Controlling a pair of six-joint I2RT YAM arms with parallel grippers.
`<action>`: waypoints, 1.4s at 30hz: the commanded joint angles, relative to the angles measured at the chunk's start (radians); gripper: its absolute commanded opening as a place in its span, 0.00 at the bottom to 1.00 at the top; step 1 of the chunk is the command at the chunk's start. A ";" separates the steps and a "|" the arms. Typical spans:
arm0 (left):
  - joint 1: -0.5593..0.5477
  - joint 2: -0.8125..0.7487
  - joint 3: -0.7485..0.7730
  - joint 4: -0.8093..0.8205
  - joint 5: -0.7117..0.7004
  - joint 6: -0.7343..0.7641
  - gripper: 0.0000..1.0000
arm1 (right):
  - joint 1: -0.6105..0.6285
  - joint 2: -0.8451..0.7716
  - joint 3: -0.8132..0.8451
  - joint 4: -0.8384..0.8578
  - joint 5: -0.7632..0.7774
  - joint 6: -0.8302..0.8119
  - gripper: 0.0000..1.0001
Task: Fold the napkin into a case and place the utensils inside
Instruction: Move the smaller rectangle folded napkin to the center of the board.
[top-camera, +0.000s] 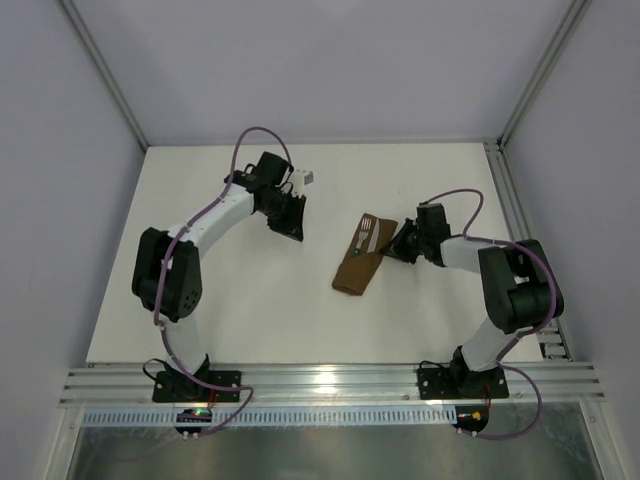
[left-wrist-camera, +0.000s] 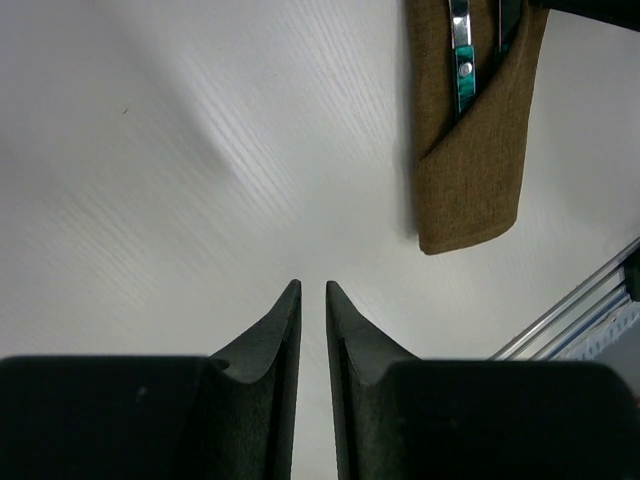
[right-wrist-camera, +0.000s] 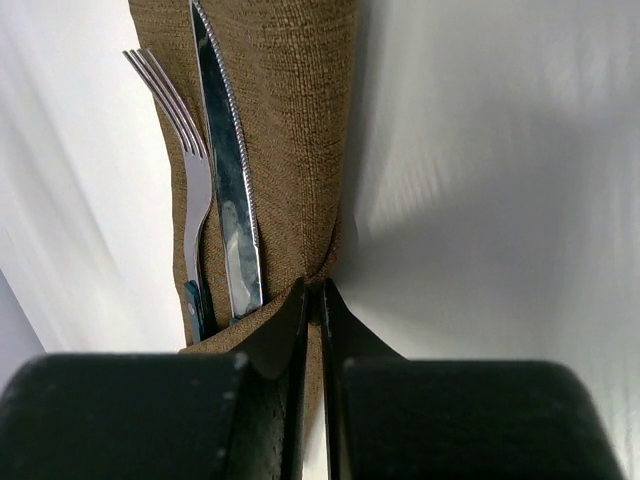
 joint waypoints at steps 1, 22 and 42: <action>0.031 -0.061 0.001 -0.006 0.013 0.015 0.17 | -0.049 0.054 0.101 -0.053 0.071 -0.014 0.04; 0.089 -0.112 -0.033 -0.006 -0.033 0.042 0.17 | -0.258 0.336 0.523 -0.158 0.139 0.199 0.04; 0.117 -0.151 -0.010 -0.050 -0.070 0.095 0.28 | -0.261 0.234 0.539 -0.214 0.218 0.166 0.62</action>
